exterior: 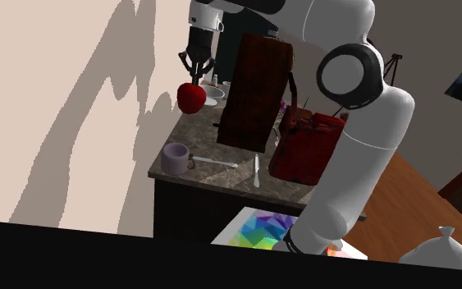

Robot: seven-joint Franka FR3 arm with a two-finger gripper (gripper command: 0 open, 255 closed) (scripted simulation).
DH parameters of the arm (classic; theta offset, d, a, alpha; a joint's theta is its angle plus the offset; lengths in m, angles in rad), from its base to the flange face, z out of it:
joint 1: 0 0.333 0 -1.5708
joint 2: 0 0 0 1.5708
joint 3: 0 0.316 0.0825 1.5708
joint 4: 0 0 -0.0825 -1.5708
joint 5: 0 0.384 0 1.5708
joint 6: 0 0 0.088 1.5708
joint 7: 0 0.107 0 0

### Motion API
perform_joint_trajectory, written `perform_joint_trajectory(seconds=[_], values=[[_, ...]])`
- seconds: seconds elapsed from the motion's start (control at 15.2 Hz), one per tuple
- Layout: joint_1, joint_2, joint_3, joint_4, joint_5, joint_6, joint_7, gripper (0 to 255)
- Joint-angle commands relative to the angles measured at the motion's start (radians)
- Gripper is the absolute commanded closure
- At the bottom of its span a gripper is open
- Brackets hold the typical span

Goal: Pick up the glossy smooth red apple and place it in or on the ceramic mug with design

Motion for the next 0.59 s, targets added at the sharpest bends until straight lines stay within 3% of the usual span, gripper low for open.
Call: perform_joint_trajectory(seconds=[0.0,0.33,0.53], values=[[0.022,-0.052,0.017,-0.053,0.003,0.003,0.040,255],[0.075,-0.147,0.065,-0.127,0.015,-0.008,0.144,255],[0.075,-0.160,0.066,-0.183,0.016,0.035,0.139,255]])
